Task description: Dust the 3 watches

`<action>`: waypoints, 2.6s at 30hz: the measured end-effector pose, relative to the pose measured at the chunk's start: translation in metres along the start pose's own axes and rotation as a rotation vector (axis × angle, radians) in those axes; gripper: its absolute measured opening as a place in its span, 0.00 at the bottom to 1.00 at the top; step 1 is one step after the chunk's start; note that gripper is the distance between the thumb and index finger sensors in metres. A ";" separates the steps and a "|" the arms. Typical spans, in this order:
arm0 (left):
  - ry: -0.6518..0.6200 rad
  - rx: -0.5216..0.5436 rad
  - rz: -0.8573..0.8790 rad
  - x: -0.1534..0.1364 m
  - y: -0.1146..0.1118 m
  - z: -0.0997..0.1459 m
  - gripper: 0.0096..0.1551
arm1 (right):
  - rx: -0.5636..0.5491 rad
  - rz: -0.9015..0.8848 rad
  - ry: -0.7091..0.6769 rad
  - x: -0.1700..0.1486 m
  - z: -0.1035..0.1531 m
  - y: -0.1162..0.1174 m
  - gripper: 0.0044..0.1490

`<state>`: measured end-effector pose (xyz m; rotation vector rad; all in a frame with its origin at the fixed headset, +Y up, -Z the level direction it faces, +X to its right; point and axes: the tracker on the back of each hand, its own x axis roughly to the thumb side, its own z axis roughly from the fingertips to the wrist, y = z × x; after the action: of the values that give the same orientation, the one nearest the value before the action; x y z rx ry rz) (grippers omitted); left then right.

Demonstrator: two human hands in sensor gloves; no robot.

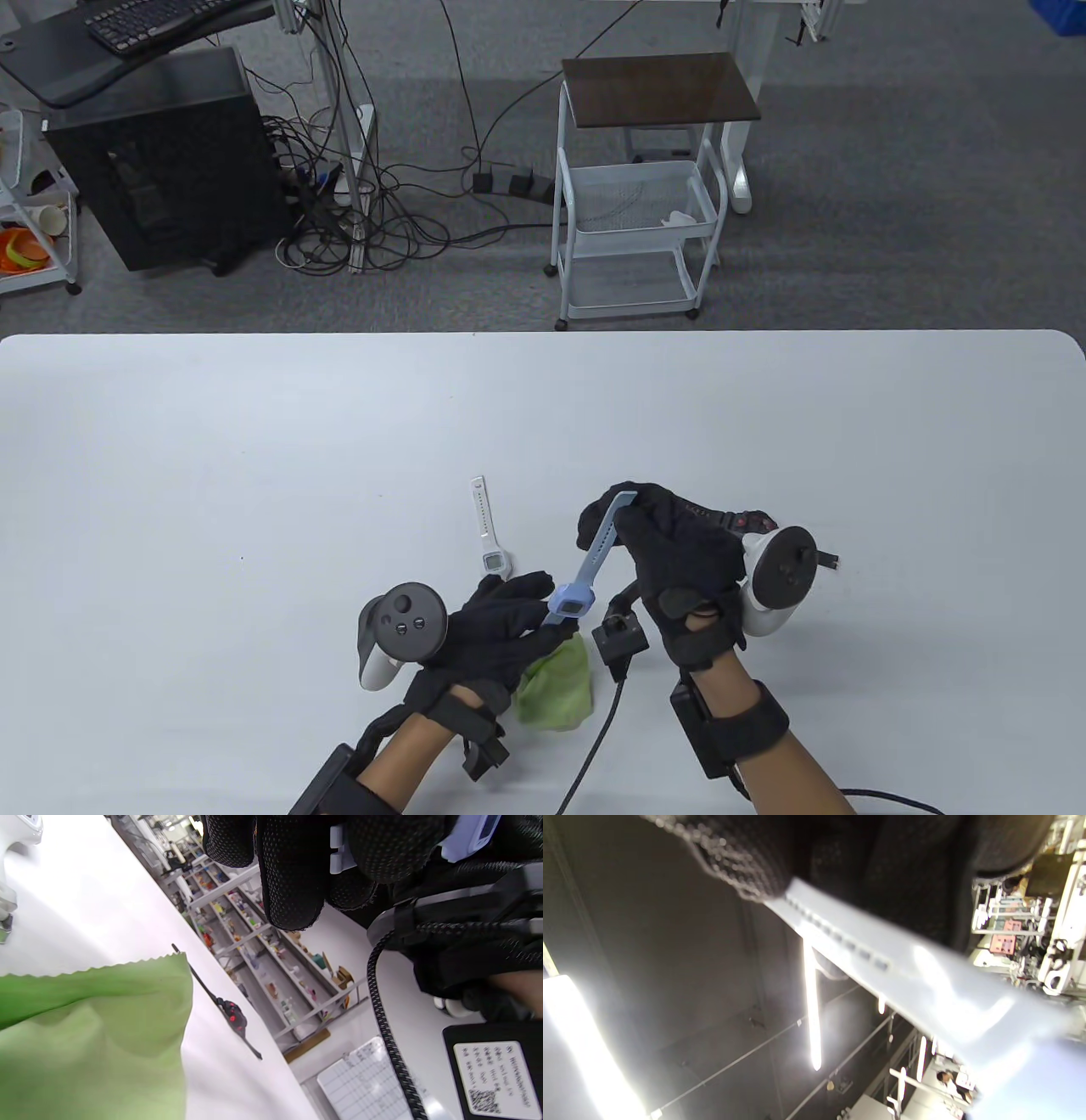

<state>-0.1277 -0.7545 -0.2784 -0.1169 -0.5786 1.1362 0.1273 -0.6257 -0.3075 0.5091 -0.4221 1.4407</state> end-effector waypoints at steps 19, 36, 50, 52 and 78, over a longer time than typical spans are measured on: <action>0.028 0.289 0.283 0.004 0.049 0.011 0.22 | -0.066 0.100 0.039 -0.017 0.011 -0.054 0.25; 0.009 0.436 0.261 0.025 0.077 -0.006 0.21 | 0.465 0.318 0.351 -0.086 0.087 -0.009 0.24; -0.095 0.356 0.013 0.063 0.072 -0.022 0.22 | 0.557 0.292 0.303 -0.087 0.111 0.029 0.24; -0.103 0.356 -0.008 0.064 0.072 -0.021 0.22 | 0.552 0.294 0.302 -0.087 0.112 0.029 0.24; -0.101 0.316 -0.043 0.061 0.092 -0.016 0.23 | 0.837 0.675 0.113 -0.096 0.076 0.010 0.47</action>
<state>-0.1772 -0.6583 -0.3034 0.2255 -0.4816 1.1830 0.1113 -0.7471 -0.2977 1.0018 0.1570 2.2906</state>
